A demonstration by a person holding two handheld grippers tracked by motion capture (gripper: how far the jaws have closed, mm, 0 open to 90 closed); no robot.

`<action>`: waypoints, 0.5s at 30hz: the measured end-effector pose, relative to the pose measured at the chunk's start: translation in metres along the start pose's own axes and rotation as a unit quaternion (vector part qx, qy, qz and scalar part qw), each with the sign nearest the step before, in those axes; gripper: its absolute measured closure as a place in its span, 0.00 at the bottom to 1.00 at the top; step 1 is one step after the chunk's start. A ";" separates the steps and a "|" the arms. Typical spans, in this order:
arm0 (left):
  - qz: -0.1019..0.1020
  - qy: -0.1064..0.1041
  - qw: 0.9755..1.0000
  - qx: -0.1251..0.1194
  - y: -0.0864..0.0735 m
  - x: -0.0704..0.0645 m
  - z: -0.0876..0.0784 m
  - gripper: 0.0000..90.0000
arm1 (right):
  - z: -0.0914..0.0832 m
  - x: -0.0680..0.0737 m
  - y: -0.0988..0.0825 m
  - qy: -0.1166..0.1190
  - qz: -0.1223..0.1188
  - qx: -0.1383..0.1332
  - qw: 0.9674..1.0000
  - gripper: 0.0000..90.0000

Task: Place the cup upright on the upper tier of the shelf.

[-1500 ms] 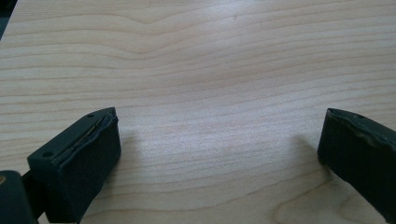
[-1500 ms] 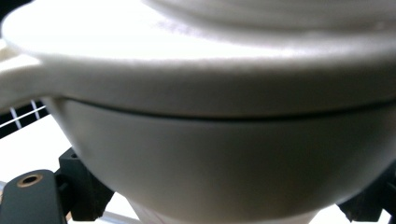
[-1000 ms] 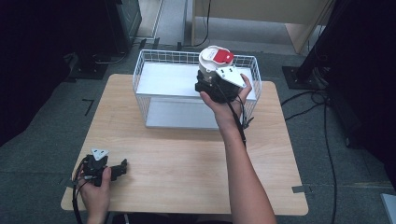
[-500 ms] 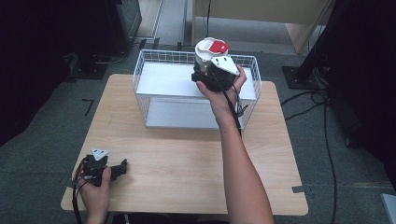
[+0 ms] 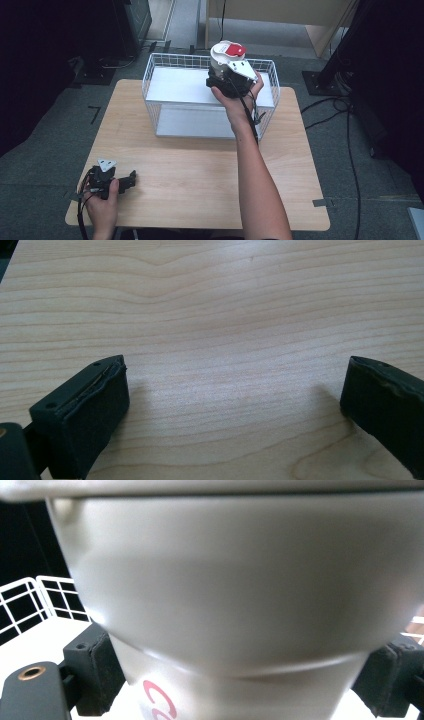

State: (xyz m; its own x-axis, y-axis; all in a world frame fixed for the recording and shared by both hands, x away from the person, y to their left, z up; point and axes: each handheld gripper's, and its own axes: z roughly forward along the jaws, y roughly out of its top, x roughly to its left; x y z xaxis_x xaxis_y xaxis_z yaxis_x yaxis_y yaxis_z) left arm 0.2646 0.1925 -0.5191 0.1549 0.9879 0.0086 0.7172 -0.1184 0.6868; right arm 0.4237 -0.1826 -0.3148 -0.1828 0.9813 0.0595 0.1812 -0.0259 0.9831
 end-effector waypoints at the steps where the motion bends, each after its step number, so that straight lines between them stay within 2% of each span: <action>1: 0.000 0.000 1.000 0.000 0.000 0.000 0.000 0.00 | 0.000 -0.001 0.000 0.001 -0.001 -0.001 1.000 0.12; 5: 0.000 0.000 1.000 0.000 0.000 0.000 0.000 0.00 | 0.000 -0.002 0.000 0.007 -0.003 0.005 1.000 0.08; 7: -0.001 0.000 1.000 0.000 0.000 0.000 0.000 0.00 | 0.000 -0.005 -0.001 0.010 -0.003 0.017 1.000 0.00; 12: 0.000 0.000 1.000 0.000 0.000 0.000 0.000 0.00 | -0.003 -0.009 -0.004 0.016 0.001 0.020 1.000 0.00; 15: 0.000 -0.001 1.000 0.001 0.000 0.000 0.000 0.00 | -0.008 -0.010 -0.009 0.024 -0.007 0.019 0.999 0.00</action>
State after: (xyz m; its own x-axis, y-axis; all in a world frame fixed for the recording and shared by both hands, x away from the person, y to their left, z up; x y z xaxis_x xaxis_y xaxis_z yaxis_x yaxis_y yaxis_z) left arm 0.2645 0.1926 -0.5191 0.1562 0.9877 0.0083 0.7179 -0.1193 0.6859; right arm 0.4157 -0.1939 -0.3231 -0.2322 0.9711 0.0548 0.2151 -0.0037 0.9766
